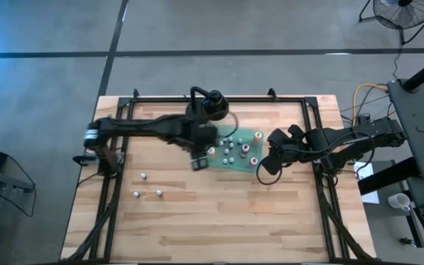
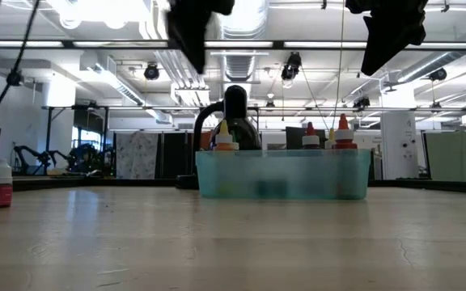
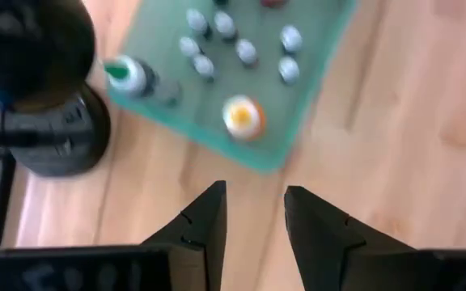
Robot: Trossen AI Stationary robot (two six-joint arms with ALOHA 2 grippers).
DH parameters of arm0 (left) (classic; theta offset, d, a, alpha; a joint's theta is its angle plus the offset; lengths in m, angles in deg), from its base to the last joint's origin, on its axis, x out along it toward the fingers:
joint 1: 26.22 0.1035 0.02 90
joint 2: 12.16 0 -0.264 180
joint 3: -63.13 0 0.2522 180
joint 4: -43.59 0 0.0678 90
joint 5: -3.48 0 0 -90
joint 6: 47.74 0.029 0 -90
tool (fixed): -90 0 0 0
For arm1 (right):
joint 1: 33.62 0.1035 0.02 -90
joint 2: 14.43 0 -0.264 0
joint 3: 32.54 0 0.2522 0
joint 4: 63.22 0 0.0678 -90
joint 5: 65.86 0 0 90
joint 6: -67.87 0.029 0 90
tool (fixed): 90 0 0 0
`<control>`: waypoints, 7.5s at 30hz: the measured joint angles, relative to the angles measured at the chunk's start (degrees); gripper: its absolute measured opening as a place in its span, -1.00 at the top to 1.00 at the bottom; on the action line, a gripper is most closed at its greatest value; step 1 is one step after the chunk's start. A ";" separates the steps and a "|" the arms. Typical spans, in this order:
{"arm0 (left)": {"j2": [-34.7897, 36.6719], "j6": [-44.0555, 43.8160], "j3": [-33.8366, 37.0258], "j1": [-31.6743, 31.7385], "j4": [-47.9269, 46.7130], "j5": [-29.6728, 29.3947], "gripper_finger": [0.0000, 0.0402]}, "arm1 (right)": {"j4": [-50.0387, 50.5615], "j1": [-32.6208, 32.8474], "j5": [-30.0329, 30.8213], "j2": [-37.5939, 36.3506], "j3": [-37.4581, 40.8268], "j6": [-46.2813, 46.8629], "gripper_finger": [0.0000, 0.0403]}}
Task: Pick & Place food coloring
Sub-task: Put the pink food coloring bottle into the bin
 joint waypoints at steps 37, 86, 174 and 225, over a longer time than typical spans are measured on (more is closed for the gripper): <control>28.86 -21.61 48.01 -22.27 16.44 15.12 0.51 | -4.07 -8.31 -3.32 0.04 0.13 -31.97 0.68; 28.79 -23.88 62.78 -26.64 26.05 13.90 0.51 | -23.49 -18.93 -3.43 0.02 6.45 -35.84 0.68; 24.92 -22.58 50.85 -18.20 14.78 7.15 0.87 | -23.81 -18.91 -3.18 -0.27 6.45 -37.08 0.68; -15.77 -12.93 -3.02 11.39 13.23 8.64 0.87 | -24.40 -18.78 -2.92 -6.43 12.87 -31.09 0.68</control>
